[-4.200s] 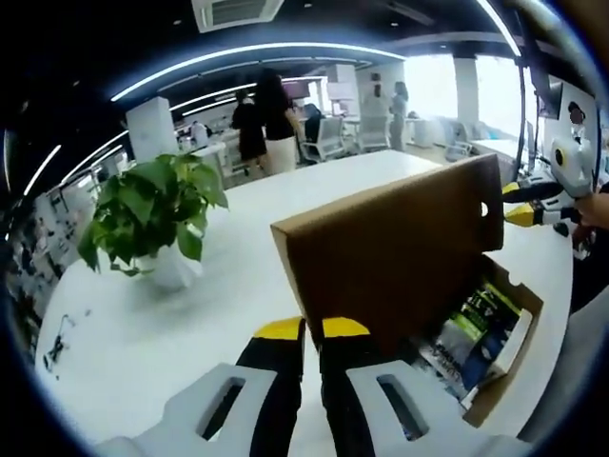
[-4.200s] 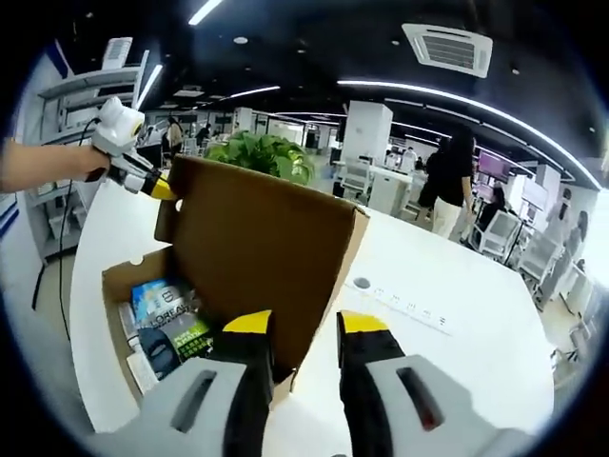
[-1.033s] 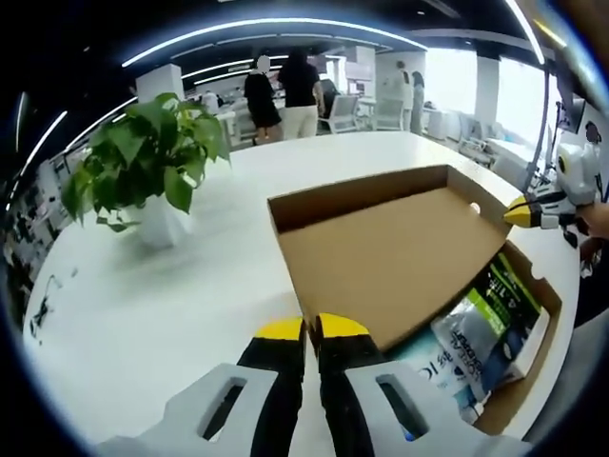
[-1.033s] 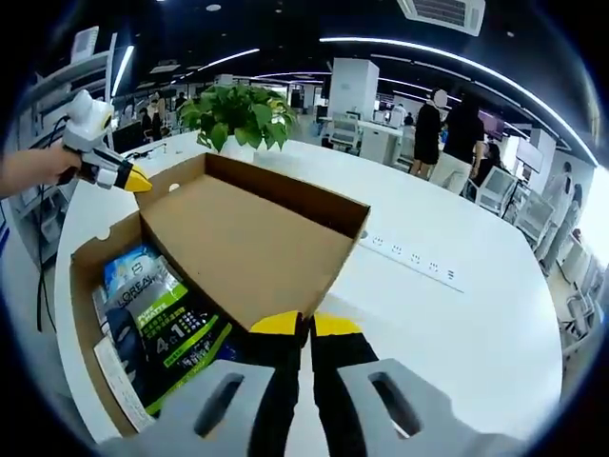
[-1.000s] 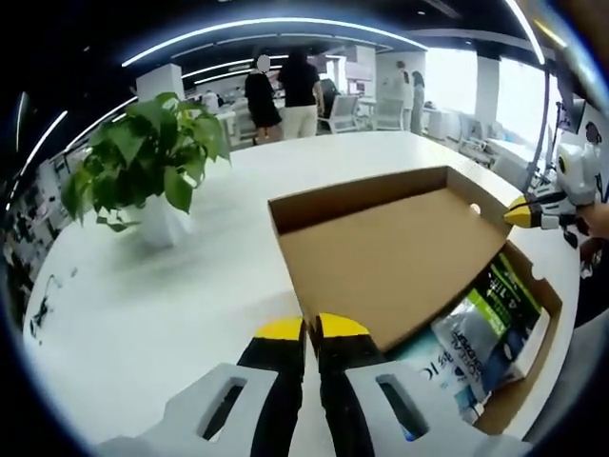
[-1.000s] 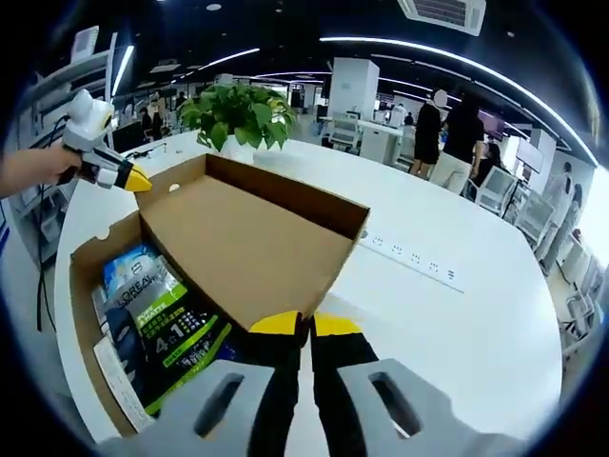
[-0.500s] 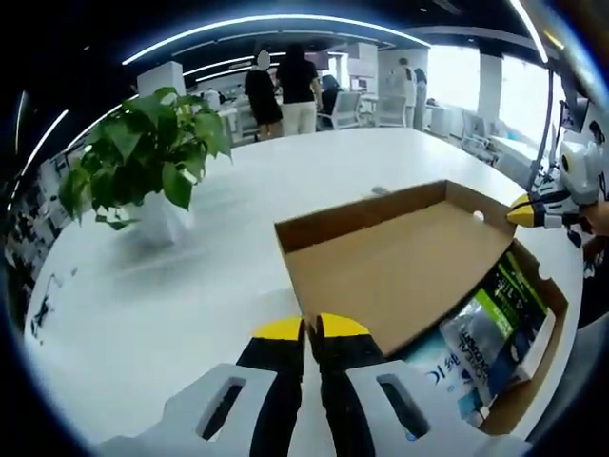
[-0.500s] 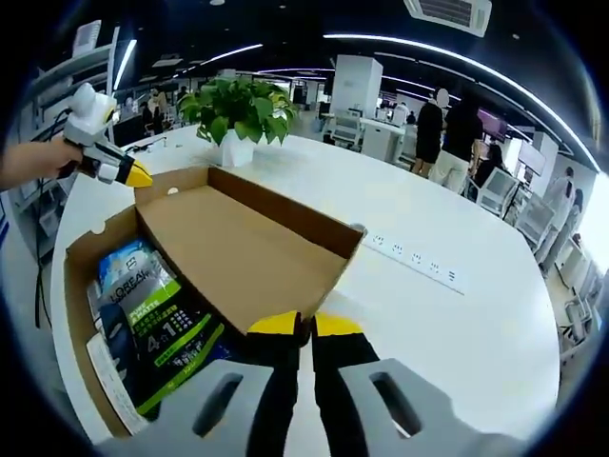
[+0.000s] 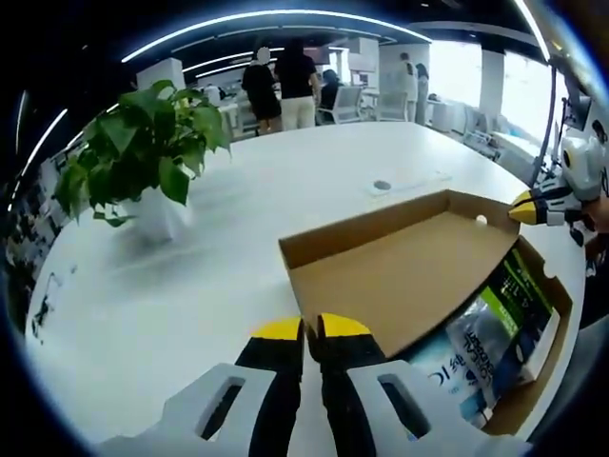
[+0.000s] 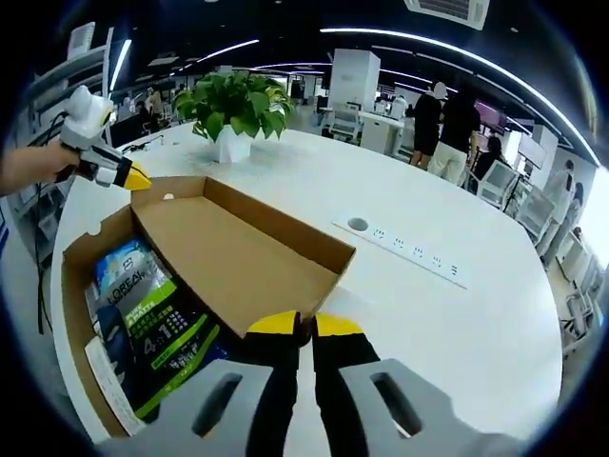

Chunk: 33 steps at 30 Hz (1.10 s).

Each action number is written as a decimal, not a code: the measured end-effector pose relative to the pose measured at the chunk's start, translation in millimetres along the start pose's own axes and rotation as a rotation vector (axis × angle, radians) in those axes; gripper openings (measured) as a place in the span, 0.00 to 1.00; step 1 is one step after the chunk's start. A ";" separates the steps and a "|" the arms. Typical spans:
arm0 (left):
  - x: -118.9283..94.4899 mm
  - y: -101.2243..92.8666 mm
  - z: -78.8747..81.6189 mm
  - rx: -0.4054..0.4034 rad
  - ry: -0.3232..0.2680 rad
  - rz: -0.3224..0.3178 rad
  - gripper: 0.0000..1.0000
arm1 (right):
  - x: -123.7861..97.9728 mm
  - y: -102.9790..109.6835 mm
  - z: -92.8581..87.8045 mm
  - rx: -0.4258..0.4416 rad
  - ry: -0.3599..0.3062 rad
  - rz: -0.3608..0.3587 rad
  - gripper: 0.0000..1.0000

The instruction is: Operate the shoe box by opening the lid, removing the specified soft item, and placing it in the target area until the item is outside and the box remains undamaged.

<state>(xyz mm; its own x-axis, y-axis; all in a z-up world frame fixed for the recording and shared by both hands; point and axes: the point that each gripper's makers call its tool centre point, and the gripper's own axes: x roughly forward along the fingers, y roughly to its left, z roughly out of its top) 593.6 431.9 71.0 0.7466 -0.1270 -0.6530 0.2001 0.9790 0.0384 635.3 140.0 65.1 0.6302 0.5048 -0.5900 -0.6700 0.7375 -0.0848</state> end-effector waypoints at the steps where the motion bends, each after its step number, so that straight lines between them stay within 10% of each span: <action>1: 0.6 0.3 -0.3 -0.003 0.002 0.000 0.03 | 0.1 -0.1 0.0 0.001 0.001 0.000 0.02; 33: -37.6 -20.1 2.7 -0.013 -0.036 -0.010 0.21 | -41.6 14.9 6.6 0.063 -0.080 0.068 0.11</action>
<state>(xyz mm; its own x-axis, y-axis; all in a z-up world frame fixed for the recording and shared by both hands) 563.3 416.6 96.8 0.7672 -0.1420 -0.6255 0.1994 0.9797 0.0222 601.7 133.0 93.7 0.6151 0.5867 -0.5266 -0.6880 0.7257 0.0050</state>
